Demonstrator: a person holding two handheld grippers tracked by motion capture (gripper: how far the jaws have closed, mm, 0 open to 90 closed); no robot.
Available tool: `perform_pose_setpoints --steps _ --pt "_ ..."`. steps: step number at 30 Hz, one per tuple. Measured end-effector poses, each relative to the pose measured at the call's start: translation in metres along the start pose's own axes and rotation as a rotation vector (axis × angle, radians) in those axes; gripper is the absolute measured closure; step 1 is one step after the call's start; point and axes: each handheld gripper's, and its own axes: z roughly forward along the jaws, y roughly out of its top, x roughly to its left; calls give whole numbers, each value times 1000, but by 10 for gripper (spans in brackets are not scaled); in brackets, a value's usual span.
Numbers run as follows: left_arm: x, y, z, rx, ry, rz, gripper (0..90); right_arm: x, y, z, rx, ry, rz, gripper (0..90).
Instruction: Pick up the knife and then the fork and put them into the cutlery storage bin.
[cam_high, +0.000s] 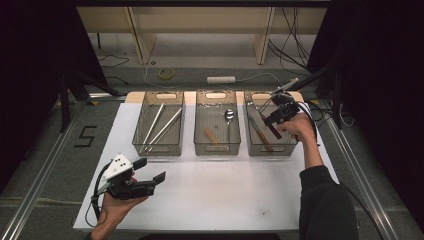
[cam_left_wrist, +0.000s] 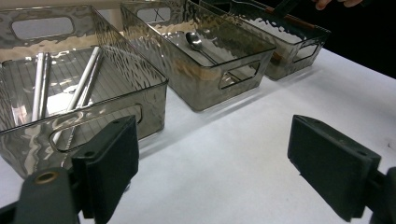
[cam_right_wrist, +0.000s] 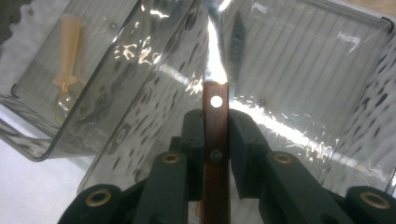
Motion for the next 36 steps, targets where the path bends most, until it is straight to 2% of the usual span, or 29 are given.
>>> perform_pose_setpoints --steps 20,36 --pt "0 0 0 0 0 2 161 -4 1 12 31 -63 51 774" --pt "-1 0 0 2 1 3 161 -5 -4 25 57 -83 43 774"
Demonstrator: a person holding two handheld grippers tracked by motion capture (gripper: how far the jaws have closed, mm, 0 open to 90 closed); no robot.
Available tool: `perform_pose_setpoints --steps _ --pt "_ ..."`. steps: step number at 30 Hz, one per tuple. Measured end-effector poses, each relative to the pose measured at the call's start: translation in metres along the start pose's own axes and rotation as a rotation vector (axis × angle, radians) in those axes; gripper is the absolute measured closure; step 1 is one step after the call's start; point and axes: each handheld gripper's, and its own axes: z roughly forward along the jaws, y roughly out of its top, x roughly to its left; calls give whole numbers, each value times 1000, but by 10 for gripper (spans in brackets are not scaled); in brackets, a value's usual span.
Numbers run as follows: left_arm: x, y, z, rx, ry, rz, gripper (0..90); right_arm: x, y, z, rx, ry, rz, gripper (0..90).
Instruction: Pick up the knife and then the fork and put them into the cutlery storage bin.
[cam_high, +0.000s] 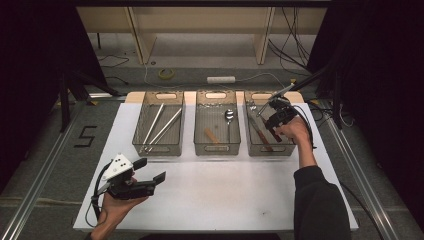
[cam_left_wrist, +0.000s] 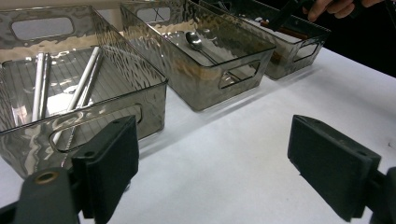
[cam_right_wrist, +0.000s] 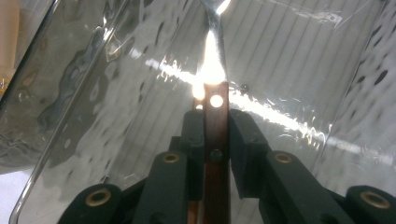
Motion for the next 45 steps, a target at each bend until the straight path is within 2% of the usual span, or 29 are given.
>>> perform_pose_setpoints --steps 15,18,20,23,31,32,37,40,41,45 --pt "0 0 0 0 0 0 161 2 -2 9 23 -1 7 772" --pt "0 0 0 0 0 0 161 2 -3 11 27 -16 1 767" --pt "0 0 0 0 -1 0 161 1 -3 11 9 -13 9 749" --pt "0 0 0 1 -1 0 161 2 -2 9 12 14 21 645" --pt "0 0 0 0 -1 0 161 7 -4 1 -21 35 -2 531" --pt "0 0 0 0 0 0 161 8 -4 0 -29 38 -16 526" --pt "0 0 1 0 1 -1 161 17 -7 -8 -64 74 -29 471" --pt "0 0 1 0 1 -1 161 20 -10 -11 -94 82 -41 447" --pt "0 0 0 1 0 1 161 22 -12 -13 -95 85 -30 437" --pt "0 0 0 2 0 1 161 30 -20 -19 -150 97 -41 420"
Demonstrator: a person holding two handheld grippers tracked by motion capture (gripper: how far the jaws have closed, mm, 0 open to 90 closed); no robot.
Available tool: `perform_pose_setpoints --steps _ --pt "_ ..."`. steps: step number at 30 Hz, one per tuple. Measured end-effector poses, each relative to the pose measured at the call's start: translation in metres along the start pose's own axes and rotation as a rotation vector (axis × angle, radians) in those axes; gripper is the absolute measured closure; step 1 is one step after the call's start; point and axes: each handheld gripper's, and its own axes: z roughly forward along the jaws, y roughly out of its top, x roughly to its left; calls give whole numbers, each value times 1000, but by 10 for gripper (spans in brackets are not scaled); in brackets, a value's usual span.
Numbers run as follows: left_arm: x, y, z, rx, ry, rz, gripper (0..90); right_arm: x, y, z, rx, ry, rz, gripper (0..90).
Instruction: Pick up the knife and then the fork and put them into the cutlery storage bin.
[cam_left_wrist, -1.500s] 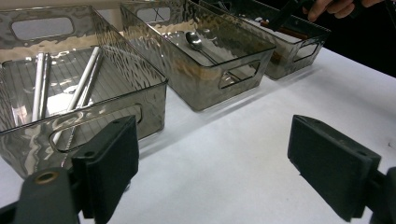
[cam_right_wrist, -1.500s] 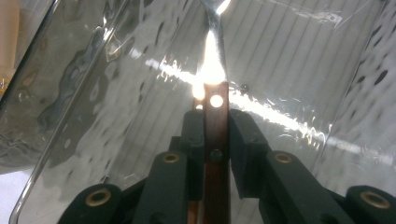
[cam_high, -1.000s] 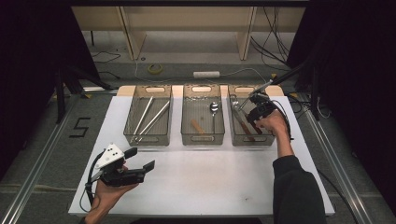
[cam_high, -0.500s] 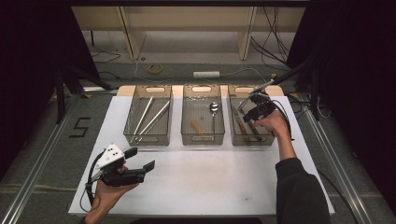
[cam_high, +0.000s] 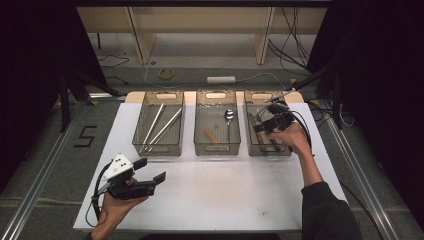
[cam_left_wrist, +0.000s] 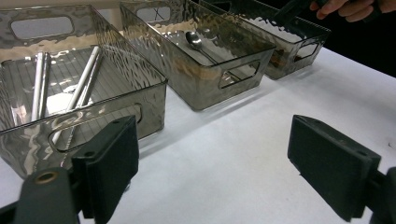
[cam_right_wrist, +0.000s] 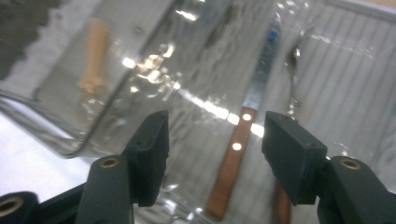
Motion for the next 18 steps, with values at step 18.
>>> perform_pose_setpoints --steps 18 --pt "0 0 0 1 -1 -2 161 50 -41 -30 -166 89 -74 333"
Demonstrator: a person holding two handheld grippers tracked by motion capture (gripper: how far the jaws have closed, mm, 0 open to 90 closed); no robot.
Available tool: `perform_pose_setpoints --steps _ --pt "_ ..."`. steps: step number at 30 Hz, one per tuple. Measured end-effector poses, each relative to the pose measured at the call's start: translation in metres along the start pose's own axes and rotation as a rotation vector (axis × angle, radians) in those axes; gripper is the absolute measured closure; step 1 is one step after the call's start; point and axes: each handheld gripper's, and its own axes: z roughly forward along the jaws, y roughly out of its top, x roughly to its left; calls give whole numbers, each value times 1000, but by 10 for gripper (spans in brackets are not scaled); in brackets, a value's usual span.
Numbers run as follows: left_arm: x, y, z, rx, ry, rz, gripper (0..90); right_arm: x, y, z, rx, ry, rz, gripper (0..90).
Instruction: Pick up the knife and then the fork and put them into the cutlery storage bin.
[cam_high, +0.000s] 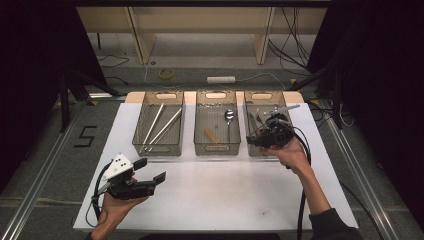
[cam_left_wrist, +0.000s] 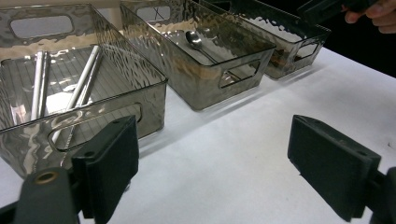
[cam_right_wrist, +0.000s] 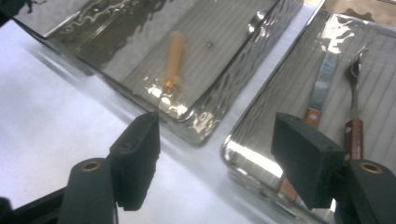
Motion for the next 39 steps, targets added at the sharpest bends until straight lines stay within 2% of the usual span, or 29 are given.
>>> perform_pose_setpoints --steps 3,6,10,17,23,32,35,39 --pt "-1 0 1 2 -2 2 161 5 -8 -1 -26 23 5 327" --pt "-1 0 0 2 -2 2 161 10 -12 -3 -41 27 -6 318" --pt "0 1 1 3 0 -4 160 17 -18 -5 -40 46 -17 295" --pt "0 0 0 4 4 -3 161 27 -31 -5 -77 78 -30 284" --pt "-1 1 1 6 0 1 161 37 -41 -7 -128 90 -44 280" --pt "0 0 -1 -5 -9 -18 161 48 -62 -15 -200 129 -37 277" --pt "0 0 -1 0 -12 -13 161 52 -70 -18 -222 145 -37 272" --pt "0 0 0 4 -16 -11 160 55 -81 -20 -238 139 -44 269"
